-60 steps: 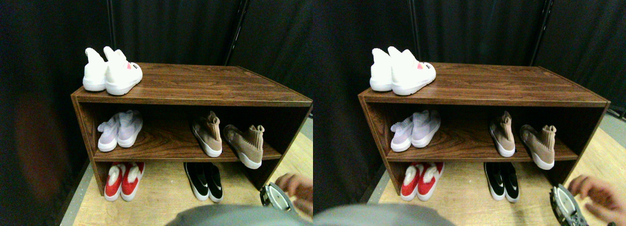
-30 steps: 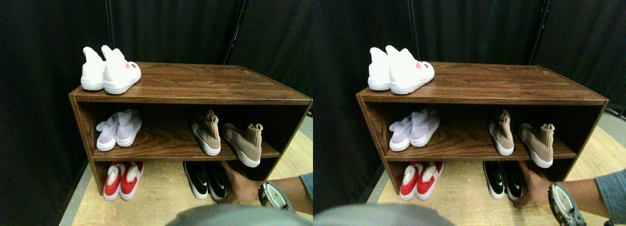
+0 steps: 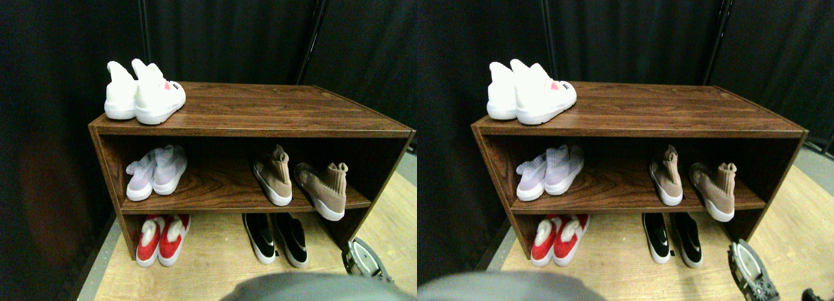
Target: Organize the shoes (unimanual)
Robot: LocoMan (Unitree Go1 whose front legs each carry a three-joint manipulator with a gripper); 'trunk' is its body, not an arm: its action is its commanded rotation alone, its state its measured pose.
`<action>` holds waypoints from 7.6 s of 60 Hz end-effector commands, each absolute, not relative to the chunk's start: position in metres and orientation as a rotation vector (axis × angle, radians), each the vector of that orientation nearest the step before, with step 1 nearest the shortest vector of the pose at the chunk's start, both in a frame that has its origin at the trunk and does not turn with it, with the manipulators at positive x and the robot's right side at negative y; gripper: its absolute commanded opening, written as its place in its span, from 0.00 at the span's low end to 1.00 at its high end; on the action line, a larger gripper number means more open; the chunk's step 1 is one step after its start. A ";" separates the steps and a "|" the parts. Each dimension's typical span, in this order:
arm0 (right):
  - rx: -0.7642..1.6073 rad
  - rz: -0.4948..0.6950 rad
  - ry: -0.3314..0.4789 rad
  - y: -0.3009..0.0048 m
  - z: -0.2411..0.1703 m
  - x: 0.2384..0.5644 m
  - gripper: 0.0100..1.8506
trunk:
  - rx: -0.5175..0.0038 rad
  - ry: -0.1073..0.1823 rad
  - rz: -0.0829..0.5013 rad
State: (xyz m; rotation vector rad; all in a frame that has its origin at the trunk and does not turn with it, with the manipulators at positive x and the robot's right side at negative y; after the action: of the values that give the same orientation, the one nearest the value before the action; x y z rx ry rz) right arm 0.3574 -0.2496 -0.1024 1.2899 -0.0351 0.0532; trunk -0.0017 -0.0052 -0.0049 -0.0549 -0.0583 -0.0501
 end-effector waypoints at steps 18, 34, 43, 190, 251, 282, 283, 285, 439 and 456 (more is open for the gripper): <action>1.307 0.089 -0.068 -0.245 -0.090 0.359 0.03 | -0.071 -0.052 -0.057; 1.262 0.096 -0.073 -0.242 -0.081 0.361 0.73 | -0.073 -0.055 -0.059; 1.257 0.076 -0.070 -0.245 -0.076 0.374 0.86 | -0.072 -0.056 -0.057; 1.333 -0.059 -0.037 -0.255 -0.089 0.432 0.82 | -0.080 -0.039 -0.036; 1.121 -0.157 -0.355 -0.328 -0.044 0.435 0.03 | -0.086 -0.039 -0.028; 1.176 -0.328 -0.291 -0.333 -0.088 0.501 0.03 | -0.090 -0.031 -0.010; 1.176 -0.328 -0.291 -0.333 -0.088 0.501 0.03 | -0.090 -0.031 -0.010; 1.186 -0.336 -0.276 -0.331 -0.093 0.504 0.03 | -0.092 -0.030 -0.006; 1.240 0.090 -0.197 -0.297 -0.052 0.401 0.03 | -0.082 -0.001 -0.020; 1.314 0.115 -0.132 -0.299 -0.088 0.387 0.03 | -0.072 0.043 -0.020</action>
State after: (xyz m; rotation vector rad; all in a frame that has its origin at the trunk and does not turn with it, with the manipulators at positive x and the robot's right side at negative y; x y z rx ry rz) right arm 0.3872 -0.2999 -0.0874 1.3165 -0.1240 0.0770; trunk -0.0056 -0.0046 -0.0044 -0.0565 0.0017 -0.0268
